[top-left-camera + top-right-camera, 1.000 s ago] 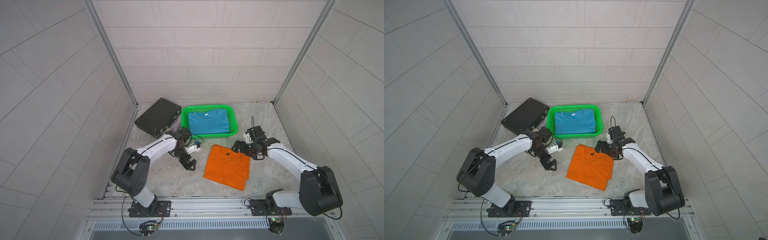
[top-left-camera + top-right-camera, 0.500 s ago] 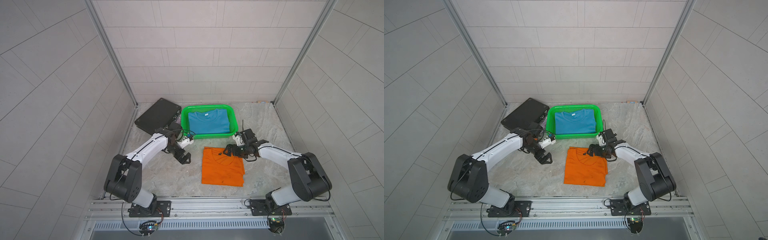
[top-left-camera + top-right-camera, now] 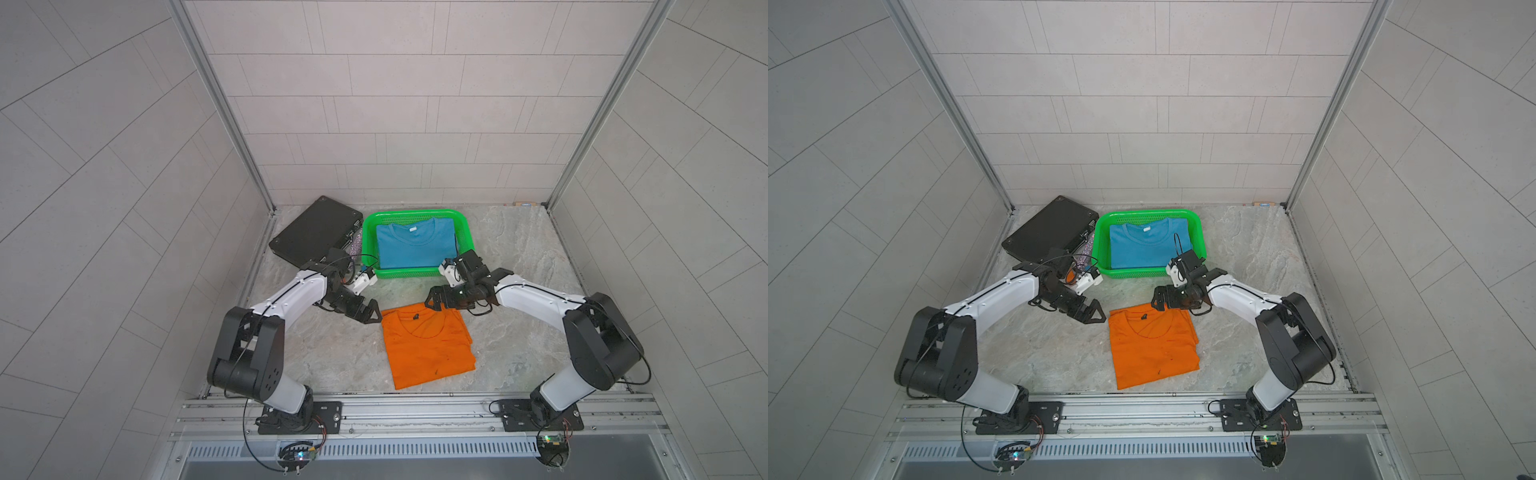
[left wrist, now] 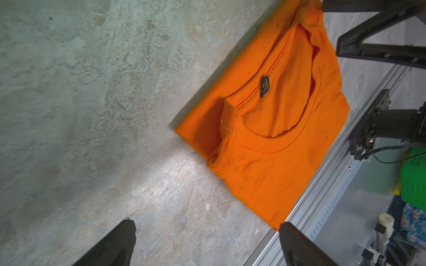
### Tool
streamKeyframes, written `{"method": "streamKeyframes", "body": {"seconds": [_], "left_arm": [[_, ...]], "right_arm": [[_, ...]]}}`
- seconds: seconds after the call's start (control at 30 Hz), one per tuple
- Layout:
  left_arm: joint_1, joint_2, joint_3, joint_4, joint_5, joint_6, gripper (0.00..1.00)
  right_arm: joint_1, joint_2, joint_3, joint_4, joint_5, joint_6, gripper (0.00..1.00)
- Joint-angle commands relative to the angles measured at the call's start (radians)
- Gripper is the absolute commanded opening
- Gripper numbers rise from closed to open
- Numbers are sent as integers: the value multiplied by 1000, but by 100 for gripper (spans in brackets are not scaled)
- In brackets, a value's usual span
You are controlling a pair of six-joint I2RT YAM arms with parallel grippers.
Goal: Put the folded t-shirts into the basket
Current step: Adjust the T-shirt at the center of the board, then pick up the T-shirt from the center of the board.
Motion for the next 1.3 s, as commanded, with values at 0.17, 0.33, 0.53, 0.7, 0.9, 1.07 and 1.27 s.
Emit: {"method": "streamKeyframes", "body": {"seconds": [0.17, 0.33, 0.53, 0.7, 0.9, 1.07, 1.27], "left_arm": [[-7, 145, 22, 142, 181, -314, 87], [-17, 187, -103, 265, 268, -556, 83], [-26, 119, -201, 411, 218, -671, 83], [-28, 189, -197, 465, 176, -707, 75], [-40, 294, -170, 483, 207, -711, 64], [-41, 357, -147, 477, 229, -706, 54], [-39, 402, -124, 453, 231, -700, 34]], "right_arm": [[-122, -81, 68, -343, 77, -23, 100], [-165, -59, -10, -282, -35, -35, 86], [-210, 36, -57, -160, -184, -56, 69], [-244, 100, -69, -107, -229, -67, 68], [-258, 137, -79, -68, -242, -96, 68], [-260, 189, -86, 2, -310, -107, 67], [-259, 239, -85, 40, -332, -122, 60]]}}
